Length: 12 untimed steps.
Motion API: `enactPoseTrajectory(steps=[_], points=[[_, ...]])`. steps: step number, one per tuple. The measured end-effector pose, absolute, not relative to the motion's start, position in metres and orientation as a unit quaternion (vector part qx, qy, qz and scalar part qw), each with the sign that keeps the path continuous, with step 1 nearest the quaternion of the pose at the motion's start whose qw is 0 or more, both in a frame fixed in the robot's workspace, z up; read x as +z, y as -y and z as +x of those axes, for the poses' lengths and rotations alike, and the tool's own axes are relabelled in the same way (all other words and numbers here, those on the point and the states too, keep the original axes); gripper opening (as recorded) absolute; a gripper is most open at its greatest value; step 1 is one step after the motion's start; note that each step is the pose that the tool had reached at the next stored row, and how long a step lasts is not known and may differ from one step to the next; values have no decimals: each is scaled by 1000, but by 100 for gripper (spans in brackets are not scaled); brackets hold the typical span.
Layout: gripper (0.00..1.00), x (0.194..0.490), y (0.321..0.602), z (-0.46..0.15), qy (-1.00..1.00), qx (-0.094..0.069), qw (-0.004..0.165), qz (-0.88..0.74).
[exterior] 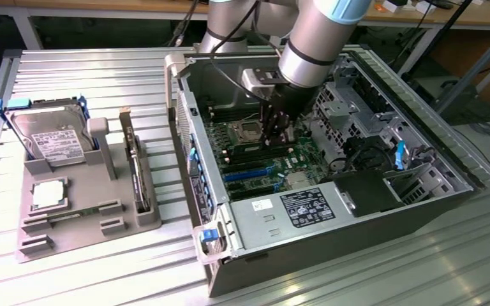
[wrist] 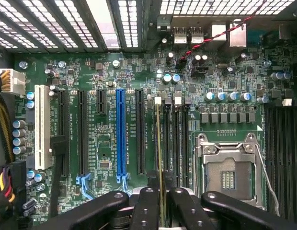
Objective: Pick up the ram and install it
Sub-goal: 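Insert the ram into the slot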
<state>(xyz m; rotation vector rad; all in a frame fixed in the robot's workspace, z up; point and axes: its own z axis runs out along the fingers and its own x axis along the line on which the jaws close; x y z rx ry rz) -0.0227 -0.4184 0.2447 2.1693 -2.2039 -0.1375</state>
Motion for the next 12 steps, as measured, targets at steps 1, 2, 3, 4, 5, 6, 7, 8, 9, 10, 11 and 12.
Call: enactPoseTrajectory(steps=[1, 2, 3, 4, 5, 6, 7, 8, 9, 10, 11, 12], points=[[15, 244, 418, -23, 712, -44, 23, 701], [15, 241, 418, -23, 713, -44, 23, 699], [15, 240, 418, -23, 716, -42, 21, 697], [15, 240, 418, -23, 716, -41, 21, 697], [15, 240, 418, -23, 716, -40, 21, 697], [15, 240, 417, -24, 716, -37, 19, 697], [15, 240, 417, -24, 716, -37, 19, 697], [15, 239, 417, -24, 716, -37, 19, 697], [15, 239, 416, -25, 717, -36, 19, 696], [15, 239, 415, -27, 718, -36, 18, 695], [15, 238, 415, -27, 718, -35, 18, 695], [15, 233, 415, -27, 718, -35, 18, 695]])
